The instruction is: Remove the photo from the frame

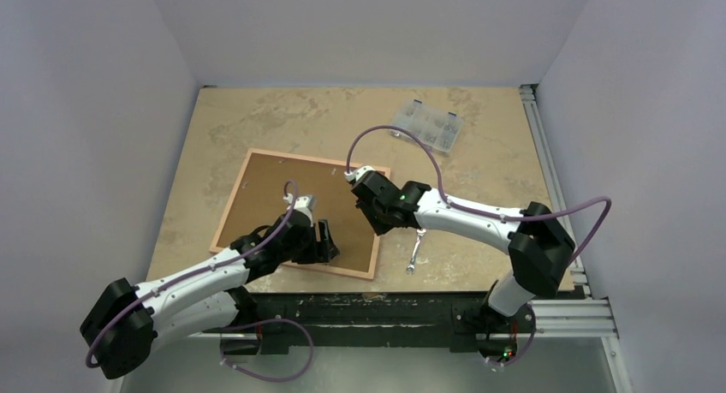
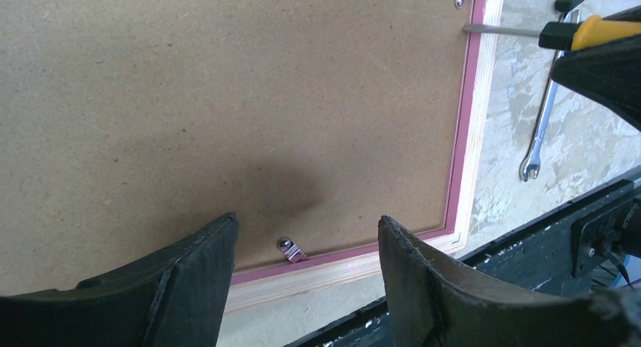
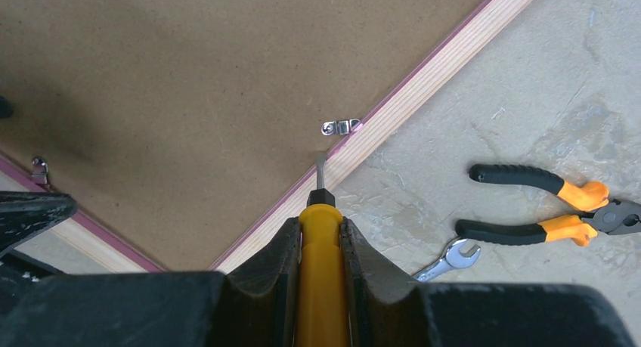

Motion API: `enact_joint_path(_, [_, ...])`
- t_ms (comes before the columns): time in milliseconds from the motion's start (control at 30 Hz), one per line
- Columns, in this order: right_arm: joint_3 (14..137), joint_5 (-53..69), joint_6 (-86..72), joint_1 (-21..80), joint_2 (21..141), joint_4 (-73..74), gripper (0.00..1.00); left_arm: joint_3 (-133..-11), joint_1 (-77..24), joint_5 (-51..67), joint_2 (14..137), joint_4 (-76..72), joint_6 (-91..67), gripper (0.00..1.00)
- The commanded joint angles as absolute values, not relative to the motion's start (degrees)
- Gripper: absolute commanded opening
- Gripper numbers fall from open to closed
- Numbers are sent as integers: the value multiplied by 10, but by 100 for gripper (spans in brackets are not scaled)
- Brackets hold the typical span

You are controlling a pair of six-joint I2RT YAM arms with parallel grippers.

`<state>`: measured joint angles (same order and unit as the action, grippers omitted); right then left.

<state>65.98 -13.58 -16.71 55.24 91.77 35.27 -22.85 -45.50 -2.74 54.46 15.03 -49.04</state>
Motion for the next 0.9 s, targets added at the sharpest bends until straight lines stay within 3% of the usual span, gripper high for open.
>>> enact_joint_path(0, [670, -186, -166, 551, 930, 350, 0, -226, -453, -29, 529, 180, -497, 66])
enact_joint_path(367, [680, -243, -148, 554, 944, 307, 0, -211, -453, -35, 500, 198, -511, 66])
enact_joint_path(867, [635, -165, -165, 554, 910, 236, 0, -215, -453, -31, 492, 211, -514, 66])
